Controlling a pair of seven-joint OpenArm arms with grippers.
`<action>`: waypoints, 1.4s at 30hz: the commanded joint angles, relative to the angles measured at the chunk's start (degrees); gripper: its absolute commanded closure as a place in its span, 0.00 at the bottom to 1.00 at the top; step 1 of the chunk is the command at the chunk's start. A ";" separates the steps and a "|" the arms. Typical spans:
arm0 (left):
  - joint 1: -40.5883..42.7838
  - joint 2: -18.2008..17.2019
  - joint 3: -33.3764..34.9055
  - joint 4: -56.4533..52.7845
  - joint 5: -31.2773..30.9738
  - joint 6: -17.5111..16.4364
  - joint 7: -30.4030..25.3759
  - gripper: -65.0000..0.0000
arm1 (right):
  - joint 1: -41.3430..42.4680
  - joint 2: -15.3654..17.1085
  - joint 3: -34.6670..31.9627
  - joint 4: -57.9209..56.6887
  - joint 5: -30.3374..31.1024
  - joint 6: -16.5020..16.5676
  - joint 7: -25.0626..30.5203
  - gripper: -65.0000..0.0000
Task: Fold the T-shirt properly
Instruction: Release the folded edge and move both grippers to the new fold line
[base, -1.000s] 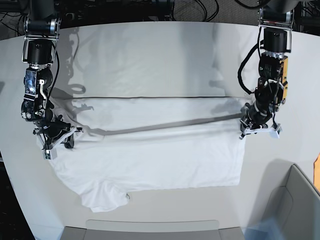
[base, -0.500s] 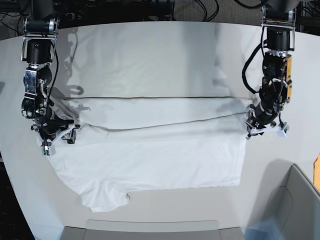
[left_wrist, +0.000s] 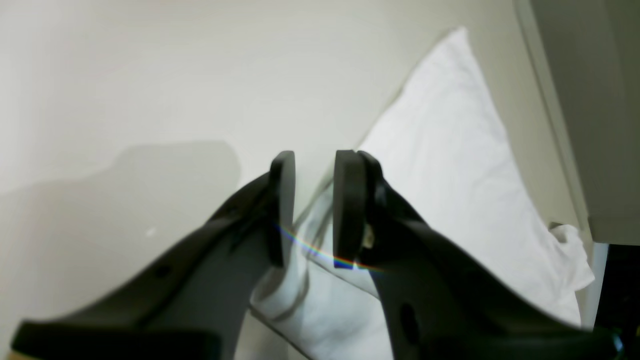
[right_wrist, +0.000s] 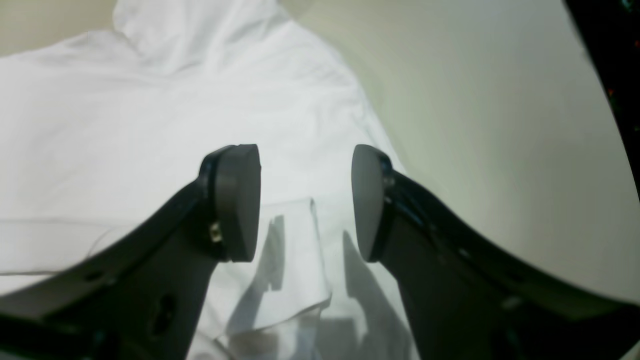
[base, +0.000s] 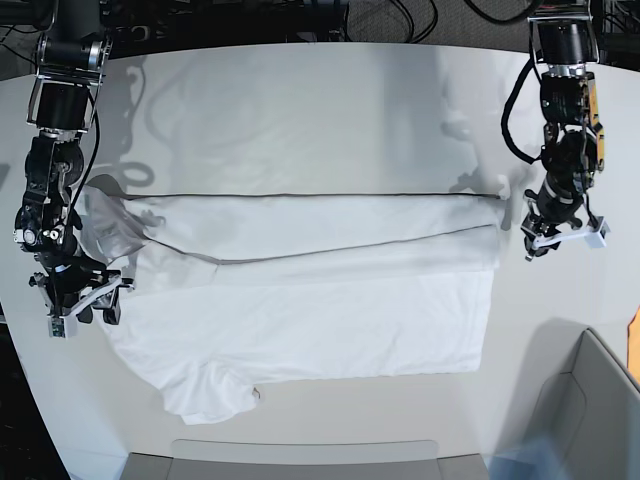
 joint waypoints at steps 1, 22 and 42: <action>-0.12 -0.79 -0.22 1.81 -0.16 -0.38 -1.06 0.77 | -1.00 0.62 0.27 3.90 1.04 0.52 -1.15 0.55; 1.20 -0.53 0.21 3.04 -0.24 -0.38 -1.06 0.77 | -11.64 0.27 7.04 1.70 -2.57 6.14 -9.15 0.55; 4.89 0.26 0.39 11.75 0.20 -0.91 -0.88 0.89 | -5.66 -1.84 7.30 8.82 -8.46 6.23 -9.23 0.55</action>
